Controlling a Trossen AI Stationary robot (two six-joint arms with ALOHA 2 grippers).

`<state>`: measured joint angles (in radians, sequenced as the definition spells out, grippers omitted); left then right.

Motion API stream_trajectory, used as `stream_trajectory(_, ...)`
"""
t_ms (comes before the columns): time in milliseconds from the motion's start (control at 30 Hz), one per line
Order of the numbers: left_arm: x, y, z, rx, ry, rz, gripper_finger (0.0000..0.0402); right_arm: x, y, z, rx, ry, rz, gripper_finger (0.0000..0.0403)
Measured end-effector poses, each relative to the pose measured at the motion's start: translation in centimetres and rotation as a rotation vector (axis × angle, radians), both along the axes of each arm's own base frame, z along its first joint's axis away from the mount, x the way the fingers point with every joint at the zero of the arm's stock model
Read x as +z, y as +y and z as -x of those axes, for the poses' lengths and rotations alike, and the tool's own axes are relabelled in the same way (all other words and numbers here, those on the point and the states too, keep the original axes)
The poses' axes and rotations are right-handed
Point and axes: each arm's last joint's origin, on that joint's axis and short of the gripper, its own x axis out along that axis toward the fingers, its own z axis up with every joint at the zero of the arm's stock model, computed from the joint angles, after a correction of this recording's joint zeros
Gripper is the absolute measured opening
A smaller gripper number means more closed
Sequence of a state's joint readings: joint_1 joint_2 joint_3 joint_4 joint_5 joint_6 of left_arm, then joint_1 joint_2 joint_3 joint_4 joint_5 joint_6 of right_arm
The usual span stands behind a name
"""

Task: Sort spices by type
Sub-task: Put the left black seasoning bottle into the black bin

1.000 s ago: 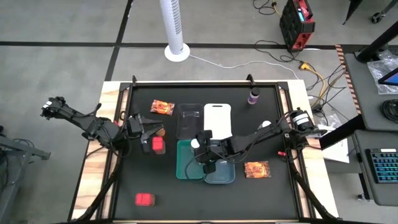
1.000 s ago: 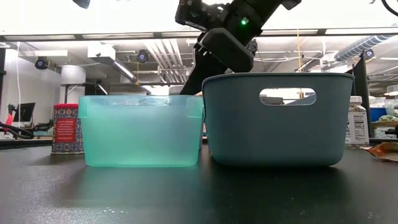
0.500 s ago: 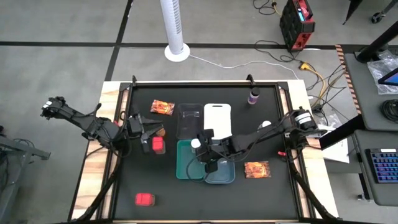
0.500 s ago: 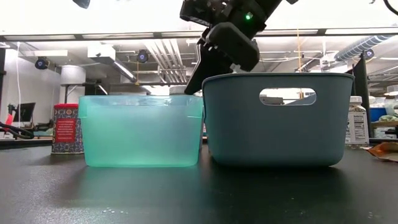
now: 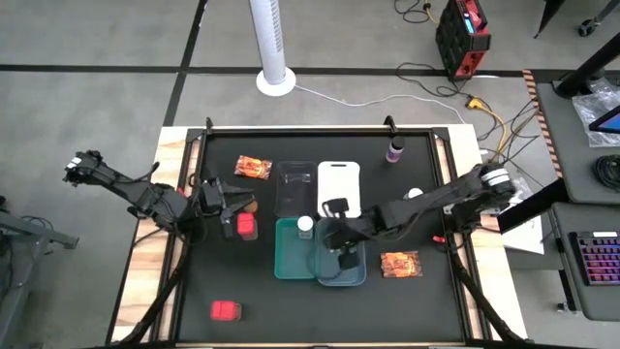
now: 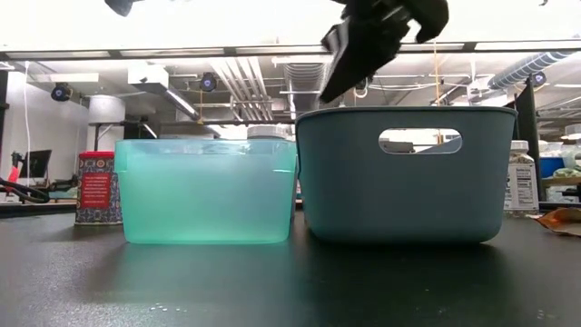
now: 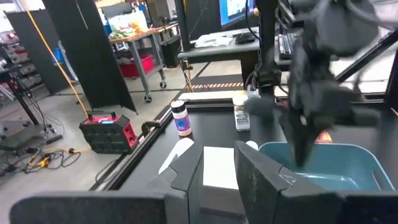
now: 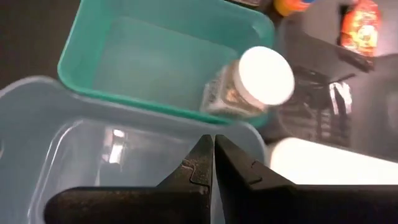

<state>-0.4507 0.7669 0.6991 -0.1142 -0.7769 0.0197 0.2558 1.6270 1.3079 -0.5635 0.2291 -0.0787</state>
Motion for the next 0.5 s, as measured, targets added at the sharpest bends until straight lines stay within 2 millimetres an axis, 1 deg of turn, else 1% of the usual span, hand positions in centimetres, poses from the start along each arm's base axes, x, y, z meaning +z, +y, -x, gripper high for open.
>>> stream_trajectory(167, -0.8, -0.5, -1.0, 0.0, 0.046, -0.015, 0.0074, 1.5, -1.0, 4.2, -0.068, -0.101, -0.02, 0.0009)
stream_trajectory(233, -1.2, -0.7, -1.4, 0.001, 0.064, -0.021, 0.0074, 1.6, -1.3, 6.1, -0.105, -0.163, 0.004, 0.0009)
stream_trajectory(333, -1.7, -1.0, -2.1, 0.01, 0.071, 0.029, 0.0074, 1.4, -1.5, 8.4, -0.133, -0.248, -0.004, 0.0009)
stream_trajectory(500, -2.3, -1.5, -3.0, 0.025, 0.089, 0.077, 0.0074, 1.2, -2.3, 11.4, -0.162, -0.336, -0.06, 0.0009)
